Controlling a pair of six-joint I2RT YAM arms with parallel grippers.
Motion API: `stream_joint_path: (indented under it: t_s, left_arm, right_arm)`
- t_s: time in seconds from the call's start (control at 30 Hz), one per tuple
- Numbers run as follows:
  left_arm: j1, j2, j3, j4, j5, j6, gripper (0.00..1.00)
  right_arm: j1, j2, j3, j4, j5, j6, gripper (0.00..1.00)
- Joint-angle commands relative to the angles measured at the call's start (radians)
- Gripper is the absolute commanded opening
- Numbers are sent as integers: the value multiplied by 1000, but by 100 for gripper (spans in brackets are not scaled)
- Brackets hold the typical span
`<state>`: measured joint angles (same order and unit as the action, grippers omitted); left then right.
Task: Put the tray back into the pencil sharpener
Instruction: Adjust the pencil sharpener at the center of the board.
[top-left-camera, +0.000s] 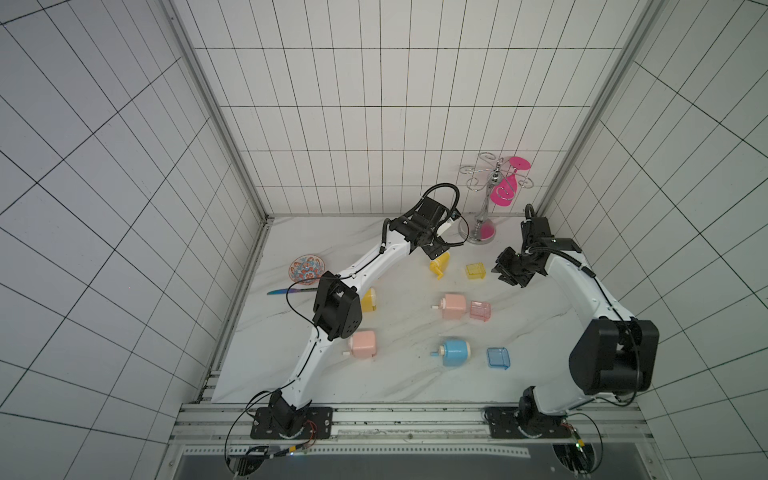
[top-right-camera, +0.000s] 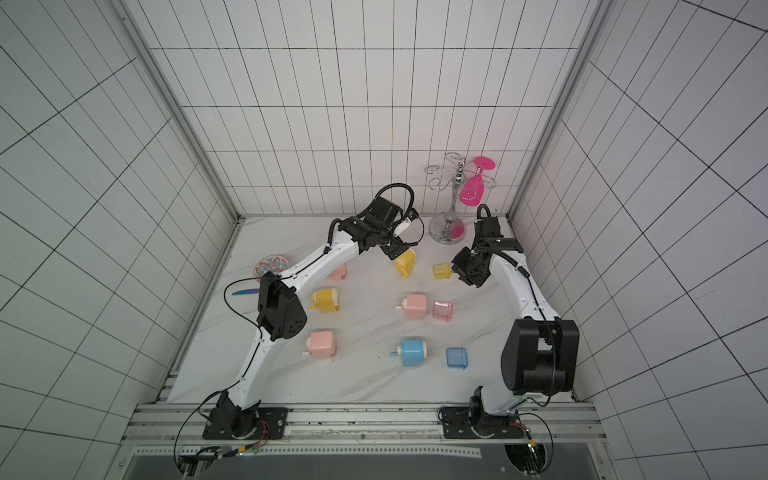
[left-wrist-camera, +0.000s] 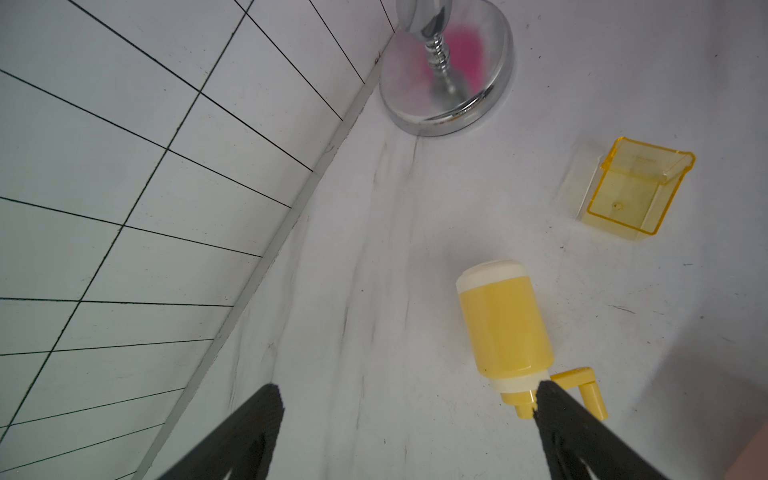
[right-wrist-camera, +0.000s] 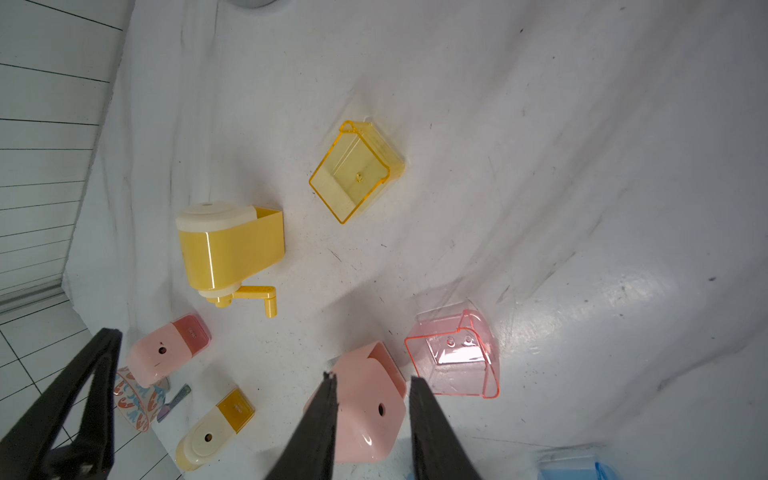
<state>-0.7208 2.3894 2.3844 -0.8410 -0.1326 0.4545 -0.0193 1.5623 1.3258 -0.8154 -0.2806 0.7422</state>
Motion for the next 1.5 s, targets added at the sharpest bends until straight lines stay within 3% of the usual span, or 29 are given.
stream_joint_path:
  t_s: [0.0, 0.63, 1.47]
  left_arm:
    - [-9, 47, 41, 31, -36, 48, 98]
    - [-27, 150, 136, 40, 92, -11, 98]
    - [-33, 232, 142, 39, 95, -7, 96]
  right_arm:
    - [-14, -12, -32, 37, -21, -1, 32]
    - [-72, -11, -79, 72, -42, -37, 31]
    - [-98, -49, -137, 104, -68, -50, 31]
